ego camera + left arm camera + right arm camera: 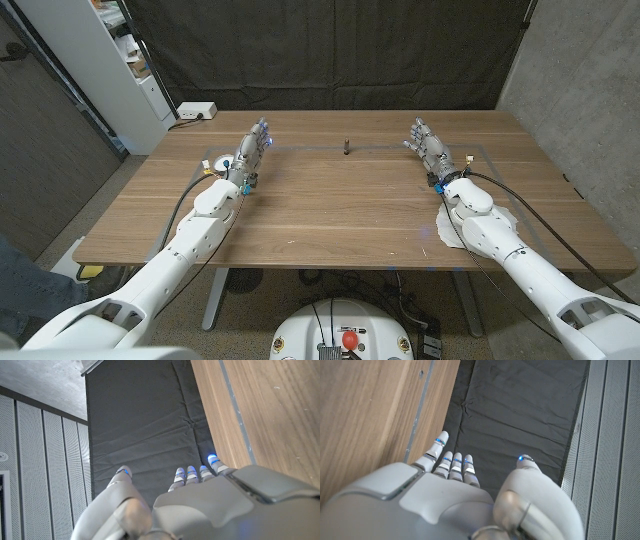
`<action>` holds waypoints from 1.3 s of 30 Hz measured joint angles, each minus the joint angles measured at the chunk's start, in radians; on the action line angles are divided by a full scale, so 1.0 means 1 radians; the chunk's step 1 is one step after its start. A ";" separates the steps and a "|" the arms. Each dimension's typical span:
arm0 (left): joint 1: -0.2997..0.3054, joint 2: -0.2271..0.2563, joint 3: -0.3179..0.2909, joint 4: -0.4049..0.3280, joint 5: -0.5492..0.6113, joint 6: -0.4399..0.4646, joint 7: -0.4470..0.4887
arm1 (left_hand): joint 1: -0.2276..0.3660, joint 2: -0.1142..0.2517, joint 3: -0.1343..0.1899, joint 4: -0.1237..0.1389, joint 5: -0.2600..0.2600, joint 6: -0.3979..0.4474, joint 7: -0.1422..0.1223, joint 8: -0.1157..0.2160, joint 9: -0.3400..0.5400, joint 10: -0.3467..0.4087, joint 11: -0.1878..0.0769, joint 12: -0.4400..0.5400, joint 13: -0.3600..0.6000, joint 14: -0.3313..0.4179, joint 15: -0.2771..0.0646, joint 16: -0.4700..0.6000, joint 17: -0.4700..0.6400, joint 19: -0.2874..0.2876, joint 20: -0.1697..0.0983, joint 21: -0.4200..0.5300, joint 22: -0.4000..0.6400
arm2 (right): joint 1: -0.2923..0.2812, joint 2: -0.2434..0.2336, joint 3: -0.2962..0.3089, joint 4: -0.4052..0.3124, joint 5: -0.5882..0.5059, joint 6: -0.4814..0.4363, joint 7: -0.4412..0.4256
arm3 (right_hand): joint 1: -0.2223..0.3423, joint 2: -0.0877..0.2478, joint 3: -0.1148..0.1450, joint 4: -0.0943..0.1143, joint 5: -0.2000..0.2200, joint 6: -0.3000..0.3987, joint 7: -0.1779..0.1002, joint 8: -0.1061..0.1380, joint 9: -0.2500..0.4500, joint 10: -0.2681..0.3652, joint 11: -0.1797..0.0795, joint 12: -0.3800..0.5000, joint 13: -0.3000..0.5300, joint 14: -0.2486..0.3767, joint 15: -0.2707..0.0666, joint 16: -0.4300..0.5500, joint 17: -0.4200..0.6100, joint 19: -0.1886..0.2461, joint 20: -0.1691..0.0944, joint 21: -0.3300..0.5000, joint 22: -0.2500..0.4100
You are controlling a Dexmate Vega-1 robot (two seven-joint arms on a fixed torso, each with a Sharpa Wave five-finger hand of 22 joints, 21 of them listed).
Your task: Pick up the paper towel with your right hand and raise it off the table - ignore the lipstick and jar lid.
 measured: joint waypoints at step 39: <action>0.052 -0.341 -0.393 -0.093 0.409 0.205 -0.257 | 0.008 0.008 0.004 -0.004 0.000 0.026 0.003 0.007 0.000 0.015 0.007 0.007 -0.021 0.000 0.000 0.000 0.000 0.002 0.017 -0.016 0.000 | -0.084 0.183 0.264 -0.063 -0.238 -0.075 0.151 | 0.005 0.003 0.004 -0.004 0.008 0.005 -0.006 0.000 -0.026 0.025 -0.005 -0.016 -0.012 0.006 -0.006 0.000 -0.012 0.012 -0.002 -0.020 0.000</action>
